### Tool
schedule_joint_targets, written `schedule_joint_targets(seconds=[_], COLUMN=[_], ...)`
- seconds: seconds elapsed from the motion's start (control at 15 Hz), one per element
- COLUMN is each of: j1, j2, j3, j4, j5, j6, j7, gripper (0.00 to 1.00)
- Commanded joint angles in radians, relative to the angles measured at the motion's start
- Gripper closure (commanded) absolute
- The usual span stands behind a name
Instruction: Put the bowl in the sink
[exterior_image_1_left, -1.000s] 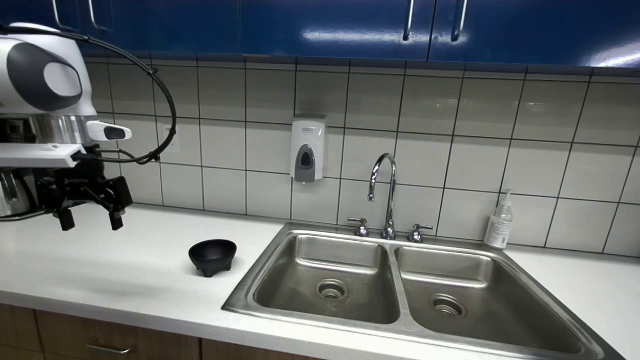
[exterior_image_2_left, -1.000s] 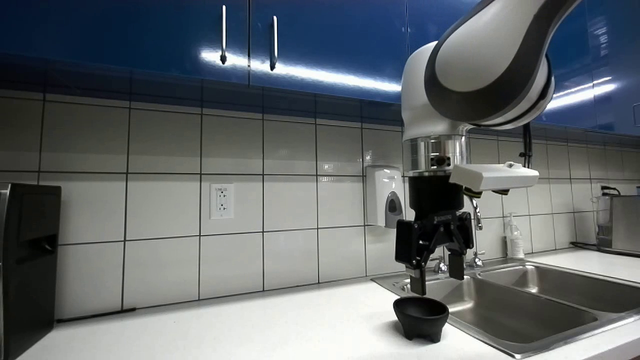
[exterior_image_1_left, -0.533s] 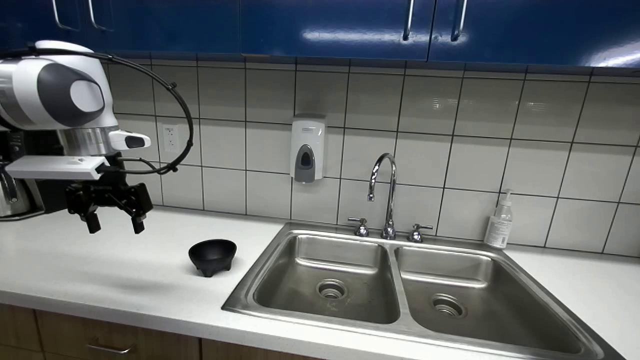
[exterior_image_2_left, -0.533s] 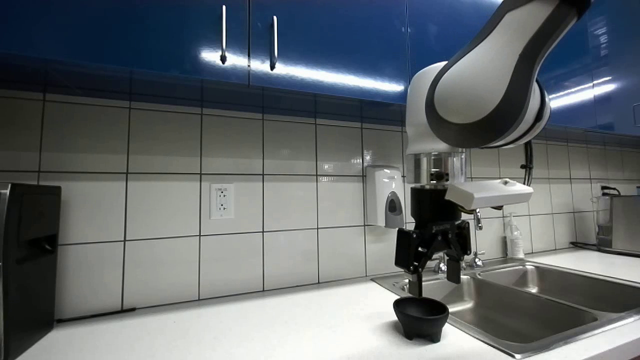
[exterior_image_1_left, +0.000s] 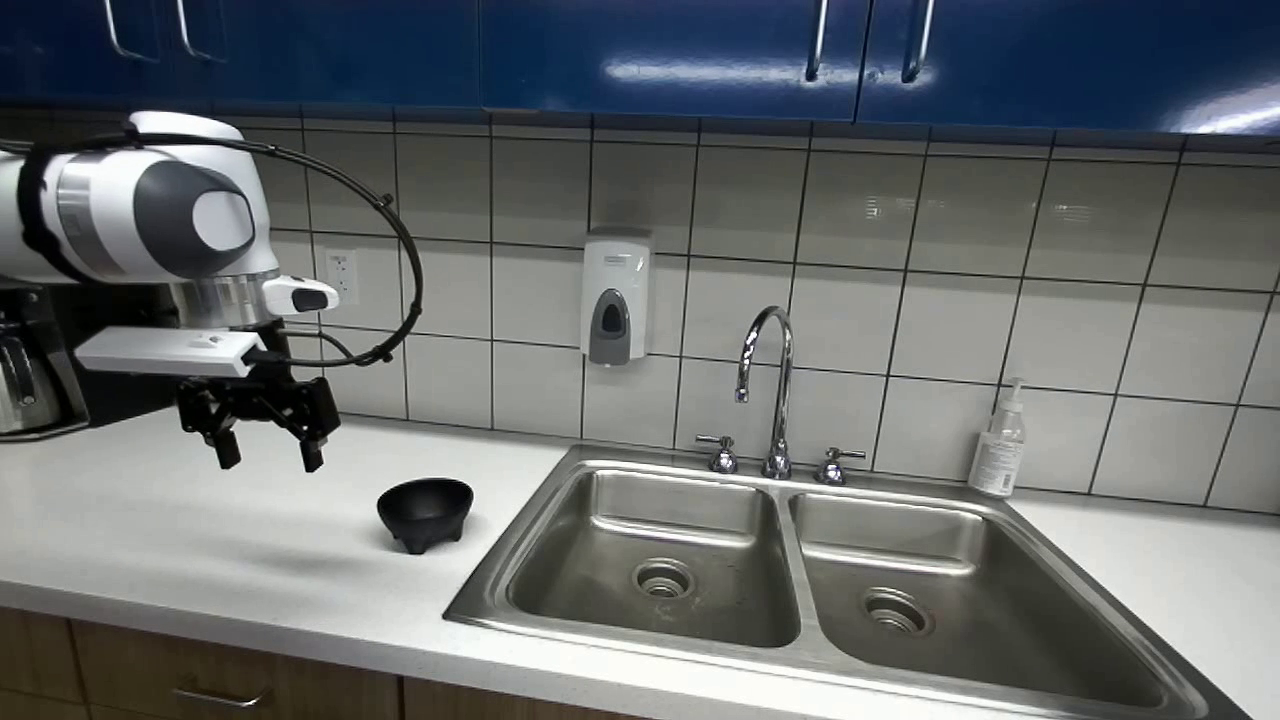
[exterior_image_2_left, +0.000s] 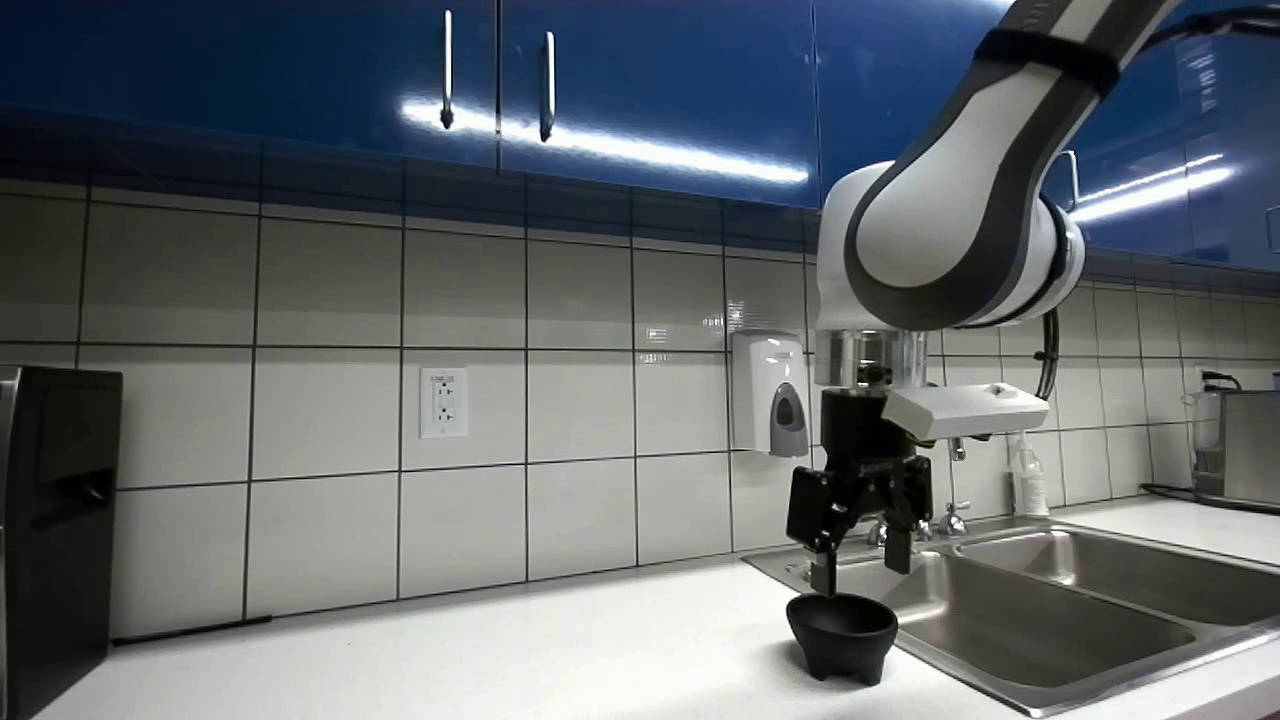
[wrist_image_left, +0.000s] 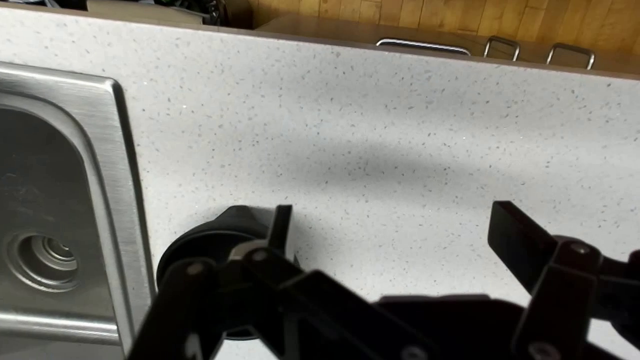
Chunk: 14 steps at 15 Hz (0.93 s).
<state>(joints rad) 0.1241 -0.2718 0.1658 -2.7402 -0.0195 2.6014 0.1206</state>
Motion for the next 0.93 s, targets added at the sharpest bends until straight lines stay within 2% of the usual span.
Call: schedule_joint_targets(seconds=[0.0, 0.47, 0.87], j1=[0.006, 0.005, -0.032], j2=[0.072, 0.192, 0.326], j3=[-0.051, -0.131, -0.139], j4=[0.069, 0.213, 0.362], j5=[0.027, 0.150, 0.152], j6=[-0.009, -0.094, -0.188], j7=[-0.110, -0.390, -0.507], gripper=[0.00, 0.00, 0.00])
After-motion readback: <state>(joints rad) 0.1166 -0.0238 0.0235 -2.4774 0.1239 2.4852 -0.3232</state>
